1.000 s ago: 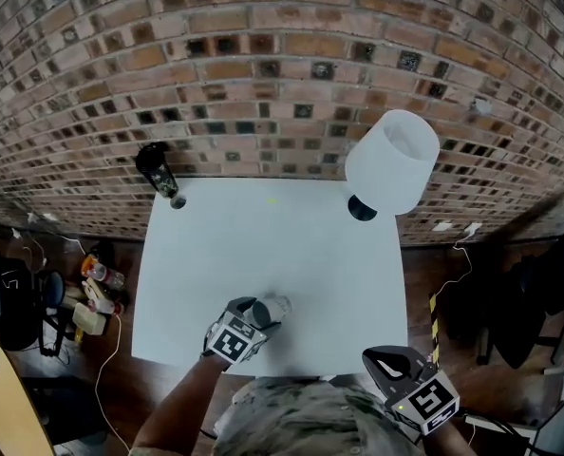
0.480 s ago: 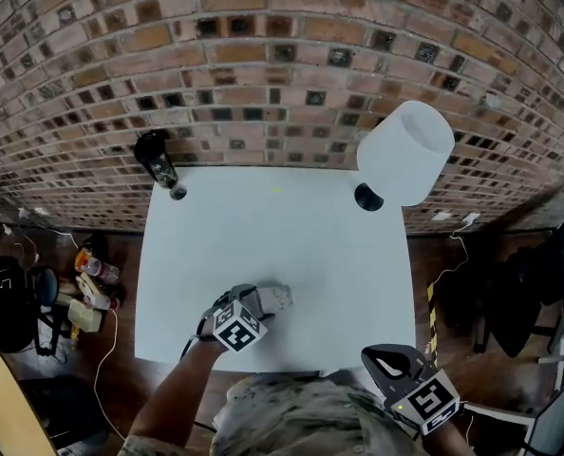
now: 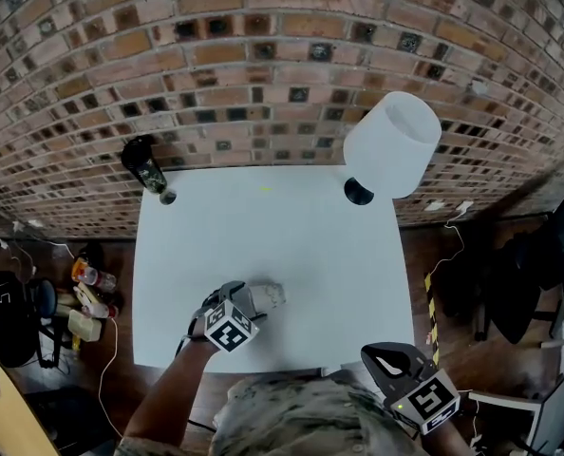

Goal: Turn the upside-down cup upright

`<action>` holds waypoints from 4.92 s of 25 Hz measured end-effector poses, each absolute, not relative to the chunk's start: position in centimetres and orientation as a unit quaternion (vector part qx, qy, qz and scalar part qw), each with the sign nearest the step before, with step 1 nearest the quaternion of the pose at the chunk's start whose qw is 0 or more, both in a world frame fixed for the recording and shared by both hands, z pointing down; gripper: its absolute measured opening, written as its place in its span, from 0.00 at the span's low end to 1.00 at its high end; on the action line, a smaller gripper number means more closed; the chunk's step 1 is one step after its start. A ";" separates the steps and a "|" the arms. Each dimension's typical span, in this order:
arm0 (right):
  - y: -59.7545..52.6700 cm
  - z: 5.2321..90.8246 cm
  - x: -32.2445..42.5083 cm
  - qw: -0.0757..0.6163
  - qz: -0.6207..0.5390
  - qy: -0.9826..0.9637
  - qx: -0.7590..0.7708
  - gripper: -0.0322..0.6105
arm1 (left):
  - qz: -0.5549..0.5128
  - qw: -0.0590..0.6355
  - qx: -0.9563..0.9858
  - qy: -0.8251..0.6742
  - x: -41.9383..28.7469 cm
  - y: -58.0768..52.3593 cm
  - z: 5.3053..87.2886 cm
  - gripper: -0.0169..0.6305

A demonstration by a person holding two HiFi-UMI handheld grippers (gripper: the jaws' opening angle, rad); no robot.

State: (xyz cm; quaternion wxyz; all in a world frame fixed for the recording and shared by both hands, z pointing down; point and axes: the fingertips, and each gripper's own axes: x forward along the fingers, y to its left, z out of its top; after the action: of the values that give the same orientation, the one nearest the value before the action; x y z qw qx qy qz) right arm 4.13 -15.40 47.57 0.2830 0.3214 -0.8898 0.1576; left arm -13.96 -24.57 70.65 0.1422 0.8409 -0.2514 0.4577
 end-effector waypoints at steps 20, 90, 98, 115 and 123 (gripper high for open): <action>-14.3 48.0 11.2 0.285 0.167 -0.881 0.339 0.05 | 0.674 0.034 0.715 -0.184 -7.8 -26.8 72.9 0.49; 5.9 47.8 16.3 0.259 0.110 -0.957 0.077 0.11 | 0.137 0.203 0.768 -0.592 -2.5 12.4 46.5 0.47; 14.3 44.9 17.5 0.222 0.114 -0.965 0.075 0.13 | 0.134 0.245 0.785 -0.552 1.3 22.7 43.4 0.47; 40.6 40.8 12.1 0.205 0.098 -0.966 0.125 0.15 | 0.105 0.241 0.829 -0.494 -1.5 45.7 41.7 0.43; 45.4 39.5 15.0 0.214 0.089 -0.958 0.170 0.14 | 0.101 0.242 0.838 -0.478 -0.9 50.3 42.0 0.42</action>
State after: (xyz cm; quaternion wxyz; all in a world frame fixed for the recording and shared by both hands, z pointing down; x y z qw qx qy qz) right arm 15.04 45.42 39.51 0.2138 0.1703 -0.9578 0.0892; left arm -0.87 50.27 42.04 0.2418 0.8384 -0.4779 0.1012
